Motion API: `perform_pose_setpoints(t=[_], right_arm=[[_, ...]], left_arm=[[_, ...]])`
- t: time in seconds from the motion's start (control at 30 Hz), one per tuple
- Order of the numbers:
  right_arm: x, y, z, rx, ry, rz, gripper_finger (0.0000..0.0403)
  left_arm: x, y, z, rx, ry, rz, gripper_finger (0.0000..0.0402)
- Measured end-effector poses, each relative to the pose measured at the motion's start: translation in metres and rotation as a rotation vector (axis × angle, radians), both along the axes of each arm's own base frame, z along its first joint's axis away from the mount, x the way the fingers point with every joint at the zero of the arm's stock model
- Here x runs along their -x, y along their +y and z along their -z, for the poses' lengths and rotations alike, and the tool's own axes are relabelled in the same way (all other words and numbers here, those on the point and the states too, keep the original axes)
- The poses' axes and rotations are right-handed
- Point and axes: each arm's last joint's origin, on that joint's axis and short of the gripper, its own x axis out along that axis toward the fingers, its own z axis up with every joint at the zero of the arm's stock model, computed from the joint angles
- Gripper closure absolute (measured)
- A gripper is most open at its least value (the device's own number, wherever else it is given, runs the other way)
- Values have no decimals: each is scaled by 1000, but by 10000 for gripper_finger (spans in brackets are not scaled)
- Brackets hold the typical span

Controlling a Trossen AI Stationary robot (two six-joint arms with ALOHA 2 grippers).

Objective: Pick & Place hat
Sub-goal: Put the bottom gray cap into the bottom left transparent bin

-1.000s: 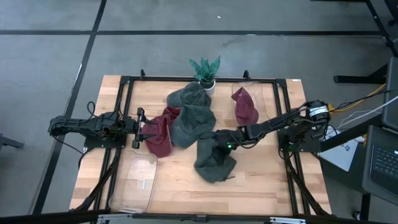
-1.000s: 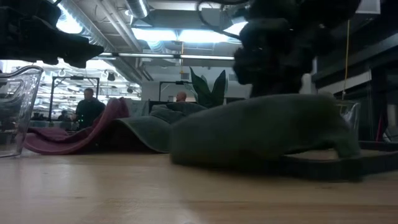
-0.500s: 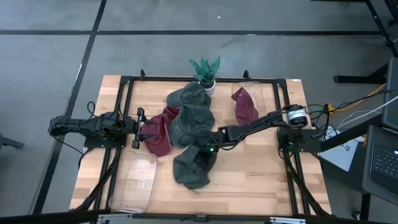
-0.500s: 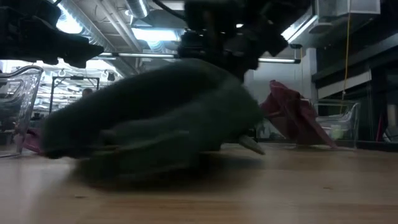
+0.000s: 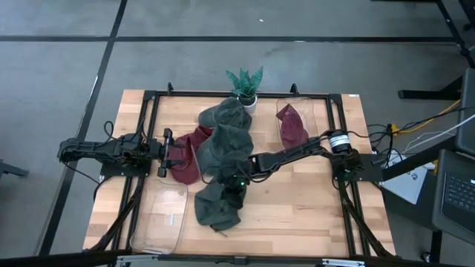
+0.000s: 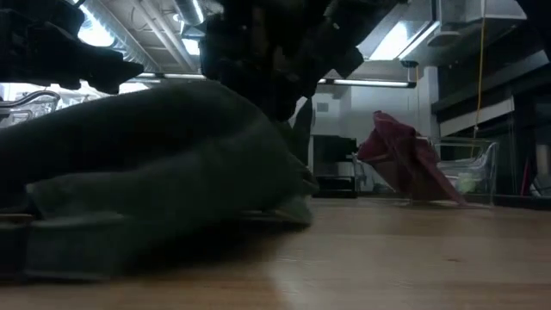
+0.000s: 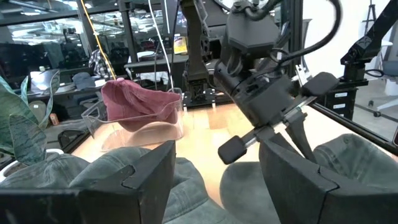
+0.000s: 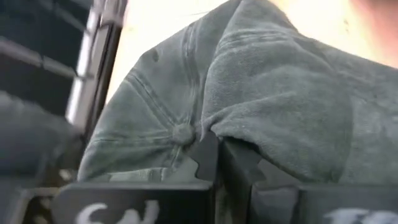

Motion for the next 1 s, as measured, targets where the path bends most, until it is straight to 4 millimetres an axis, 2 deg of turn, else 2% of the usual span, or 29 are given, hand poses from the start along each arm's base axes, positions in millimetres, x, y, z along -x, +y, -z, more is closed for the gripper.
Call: perform_pose_setpoints(t=[0.23, 0.37, 0.57, 0.7, 0.87, 1.0], right_arm=[[2, 2, -1, 114, -55, -92, 358], [2, 1, -1, 86, -29, -36, 320], [1, 0, -1, -78, 90, 193, 267], [1, -4, -1, -193, 167, 262, 249], [-1, -9, -6, -447, 264, 207, 244], [-4, -17, -19, -555, 223, 103, 247]], left_arm=[[0, 0, 0, 0, 0, 0, 173], [0, 0, 0, 0, 0, 0, 171], [0, 0, 0, 0, 0, 0, 173], [0, 0, 0, 0, 0, 0, 172], [0, 0, 0, 0, 0, 0, 173], [0, 0, 0, 0, 0, 0, 173]])
